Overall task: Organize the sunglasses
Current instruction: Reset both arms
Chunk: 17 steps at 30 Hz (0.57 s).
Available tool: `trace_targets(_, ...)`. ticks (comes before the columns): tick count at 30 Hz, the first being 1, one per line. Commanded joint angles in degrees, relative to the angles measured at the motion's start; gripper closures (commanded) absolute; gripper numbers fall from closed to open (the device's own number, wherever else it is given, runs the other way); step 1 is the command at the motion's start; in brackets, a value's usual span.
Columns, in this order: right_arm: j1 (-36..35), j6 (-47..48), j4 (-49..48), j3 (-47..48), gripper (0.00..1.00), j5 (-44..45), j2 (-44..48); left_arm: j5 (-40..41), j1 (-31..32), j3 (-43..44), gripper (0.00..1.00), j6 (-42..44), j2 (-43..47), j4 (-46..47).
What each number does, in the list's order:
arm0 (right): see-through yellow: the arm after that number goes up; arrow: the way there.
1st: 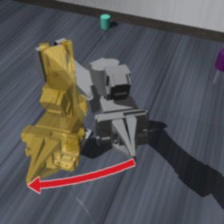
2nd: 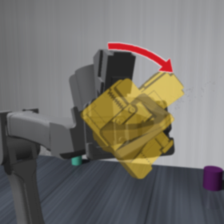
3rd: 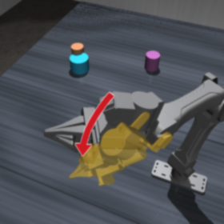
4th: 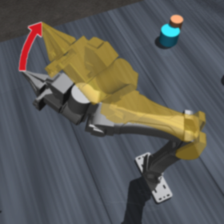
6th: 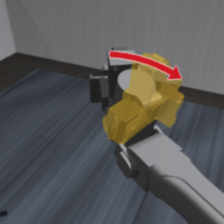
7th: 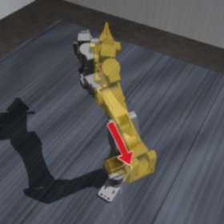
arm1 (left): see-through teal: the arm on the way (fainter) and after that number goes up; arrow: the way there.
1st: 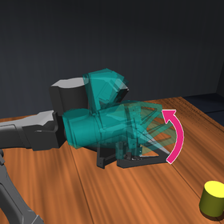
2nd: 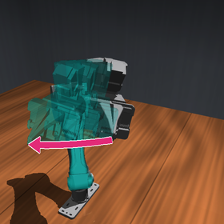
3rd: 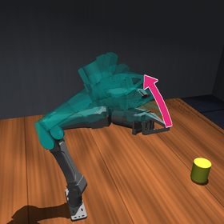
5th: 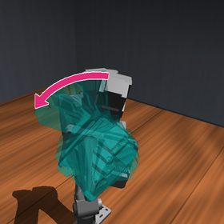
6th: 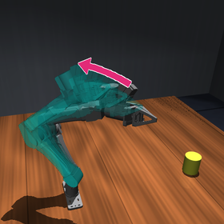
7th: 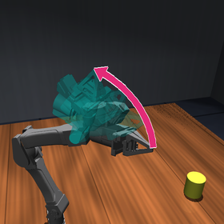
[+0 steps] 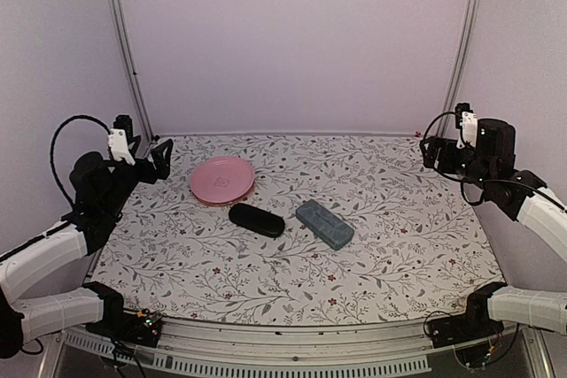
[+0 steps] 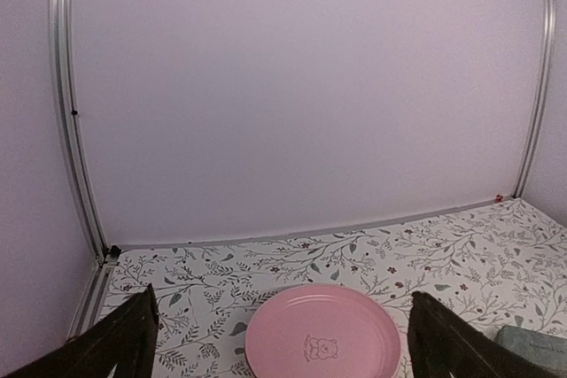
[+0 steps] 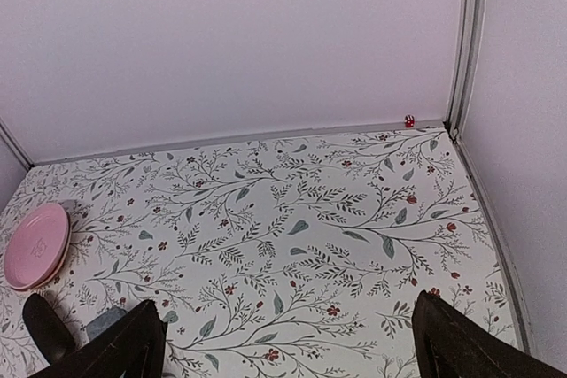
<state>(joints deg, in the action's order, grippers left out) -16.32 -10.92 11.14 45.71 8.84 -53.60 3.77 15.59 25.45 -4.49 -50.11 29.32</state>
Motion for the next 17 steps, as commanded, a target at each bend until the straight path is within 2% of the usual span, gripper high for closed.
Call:
trace_targets(1,0.14,0.53,-1.38,-0.47,0.01,-0.51,0.77,2.85,1.22,1.26,0.01,1.68,0.41,-0.58)
trace_targets(17,0.14,0.50,-0.86,-0.84,0.01,-0.19,1.93,5.49,1.20,2.22,0.01,0.94,-0.94,-3.41)
